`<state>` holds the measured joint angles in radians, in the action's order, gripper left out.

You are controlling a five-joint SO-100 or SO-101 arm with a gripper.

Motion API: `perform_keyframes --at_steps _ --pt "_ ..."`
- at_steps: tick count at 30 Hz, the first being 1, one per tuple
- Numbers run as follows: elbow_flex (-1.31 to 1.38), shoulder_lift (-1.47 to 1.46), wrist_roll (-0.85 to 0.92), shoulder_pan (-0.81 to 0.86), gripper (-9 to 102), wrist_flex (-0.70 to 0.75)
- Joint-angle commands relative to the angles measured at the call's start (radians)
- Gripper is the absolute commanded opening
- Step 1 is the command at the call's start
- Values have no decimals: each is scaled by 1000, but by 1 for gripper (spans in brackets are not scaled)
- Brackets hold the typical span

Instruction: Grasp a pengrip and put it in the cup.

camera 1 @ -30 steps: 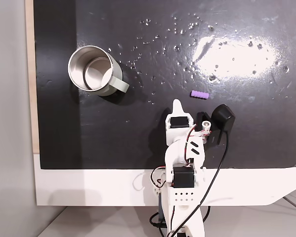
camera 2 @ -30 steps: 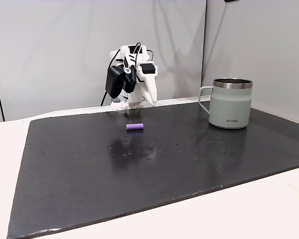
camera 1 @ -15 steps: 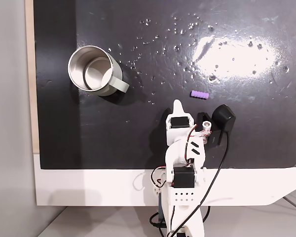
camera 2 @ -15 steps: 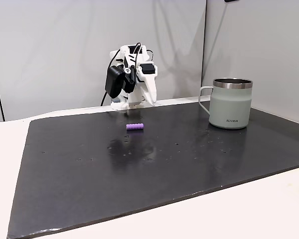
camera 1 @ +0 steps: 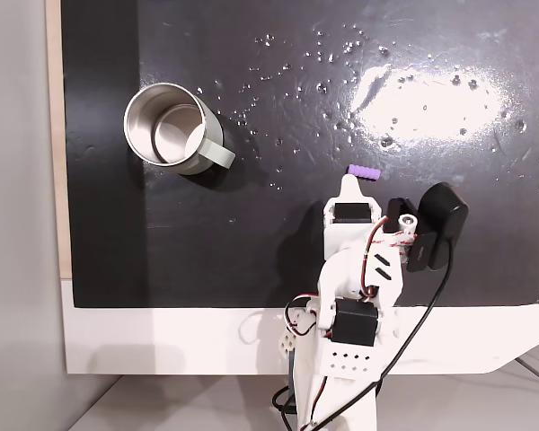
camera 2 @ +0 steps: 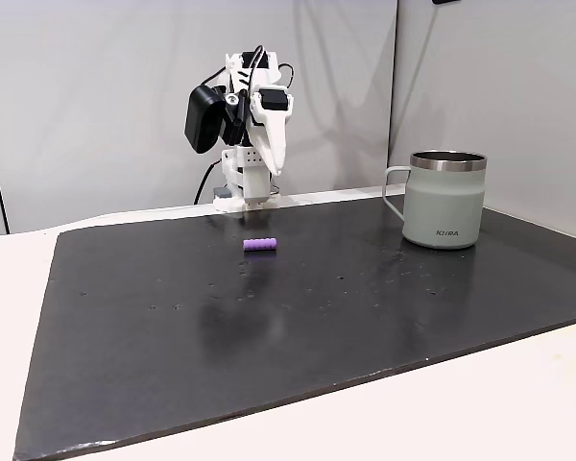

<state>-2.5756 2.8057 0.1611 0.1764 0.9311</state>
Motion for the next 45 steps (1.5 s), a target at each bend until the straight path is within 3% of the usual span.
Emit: perform_keyframes --at_steps 1,14,21,45 --pt "153 -150 18 32 0 12" --pt "518 -739 40 74 1 161" --pt "591 -859 48 84 22 215" --pt "719 -1264 49 160 17 158"
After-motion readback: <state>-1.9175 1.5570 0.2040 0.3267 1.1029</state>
